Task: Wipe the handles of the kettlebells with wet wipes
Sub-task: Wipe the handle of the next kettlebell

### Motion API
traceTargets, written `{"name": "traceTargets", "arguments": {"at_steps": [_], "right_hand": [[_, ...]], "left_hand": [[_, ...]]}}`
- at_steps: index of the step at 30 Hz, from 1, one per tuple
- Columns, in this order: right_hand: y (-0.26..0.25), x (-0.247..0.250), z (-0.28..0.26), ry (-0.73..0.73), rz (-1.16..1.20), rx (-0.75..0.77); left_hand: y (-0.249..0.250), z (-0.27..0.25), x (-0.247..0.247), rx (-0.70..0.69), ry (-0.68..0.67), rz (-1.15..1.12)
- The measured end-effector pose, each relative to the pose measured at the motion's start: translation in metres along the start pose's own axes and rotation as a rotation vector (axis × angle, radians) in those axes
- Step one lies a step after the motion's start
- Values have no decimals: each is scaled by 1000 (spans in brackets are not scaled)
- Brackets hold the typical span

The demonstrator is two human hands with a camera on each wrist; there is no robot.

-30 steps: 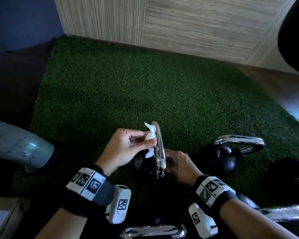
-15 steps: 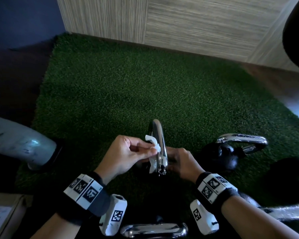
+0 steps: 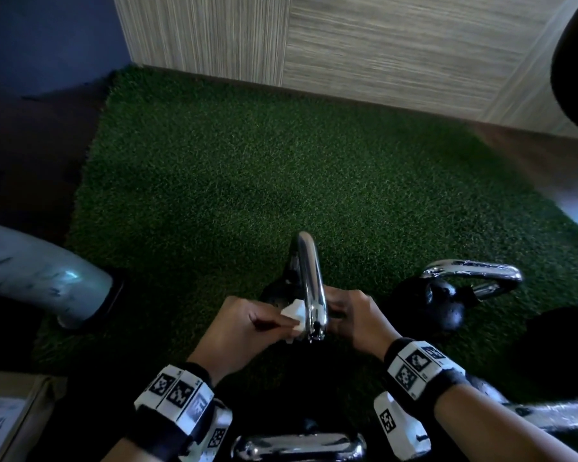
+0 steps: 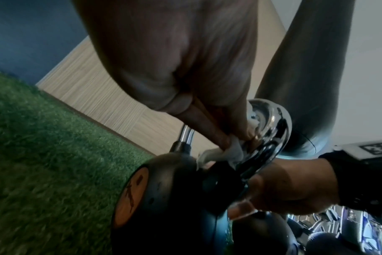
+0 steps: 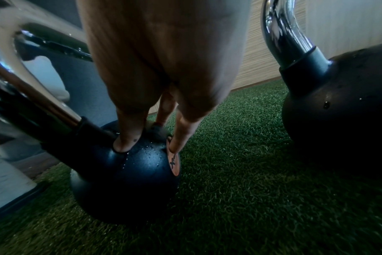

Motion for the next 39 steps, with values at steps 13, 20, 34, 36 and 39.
{"name": "traceTargets", "arguments": {"at_steps": [13,20,34,36,39], "right_hand": [[-121,24,-28,367,-172,162],[-168,-21,-38,69,275,-23],[-167,-20,-40,-56,1009,-300],[-166,-16,-41,-104,998,-291],[-159,2,-41,-107,1051,-236]], "left_hand": [[-24,-25,32,197,81,17],[42,-7,69,-84,215,-95],[91,7,72,-159,319,-215],[86,5,74,-180,296,-146],[37,5,61,6,203,-56]]}}
Point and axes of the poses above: each hand's wrist, its own z-axis towards the middle knuckle, its own x-axis out of the back of the hand, y = z × x, the point moved 6 cm from there along z, towards the middle knuckle, and after that the axes turned 10 degrees about z, right-handed, at the moved point
